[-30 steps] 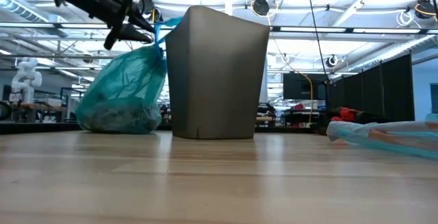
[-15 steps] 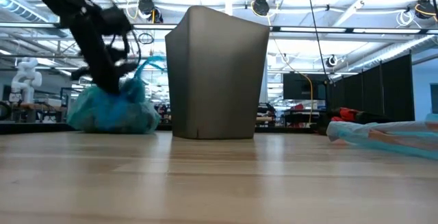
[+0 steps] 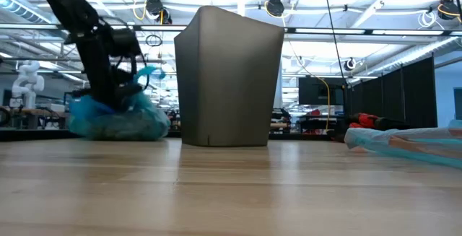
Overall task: Place trash/remove bag and relplace
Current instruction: Remove the blue trash bag from the trash bin
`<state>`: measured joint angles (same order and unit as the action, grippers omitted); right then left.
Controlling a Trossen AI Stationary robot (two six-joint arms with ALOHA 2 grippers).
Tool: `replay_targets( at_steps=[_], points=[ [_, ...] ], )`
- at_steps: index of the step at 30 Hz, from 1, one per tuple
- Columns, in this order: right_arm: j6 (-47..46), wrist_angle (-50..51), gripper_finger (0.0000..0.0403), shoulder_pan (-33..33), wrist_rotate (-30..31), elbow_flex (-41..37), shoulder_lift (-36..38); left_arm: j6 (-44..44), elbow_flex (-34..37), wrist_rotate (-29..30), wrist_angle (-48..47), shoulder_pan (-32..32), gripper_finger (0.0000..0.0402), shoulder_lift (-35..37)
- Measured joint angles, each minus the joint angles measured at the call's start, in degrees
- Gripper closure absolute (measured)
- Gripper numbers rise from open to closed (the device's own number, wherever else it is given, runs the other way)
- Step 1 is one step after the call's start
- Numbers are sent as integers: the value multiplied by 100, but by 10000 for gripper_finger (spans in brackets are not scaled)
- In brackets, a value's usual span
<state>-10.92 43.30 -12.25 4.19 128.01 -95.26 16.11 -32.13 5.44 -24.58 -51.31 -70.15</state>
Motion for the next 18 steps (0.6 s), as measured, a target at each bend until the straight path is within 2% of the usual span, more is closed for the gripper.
replay_targets(
  at_steps=[7,12,18],
  points=[
    [0,14,396,0,0,0,0,-602,-720,-421,-598,2,400,961],
    [0,14,371,0,0,0,0,-930,-1271,-434,-1063,0,400,1520],
    [2,16,336,-2,2,0,0,-954,-1882,-508,-1640,0,390,1872]
  ],
)
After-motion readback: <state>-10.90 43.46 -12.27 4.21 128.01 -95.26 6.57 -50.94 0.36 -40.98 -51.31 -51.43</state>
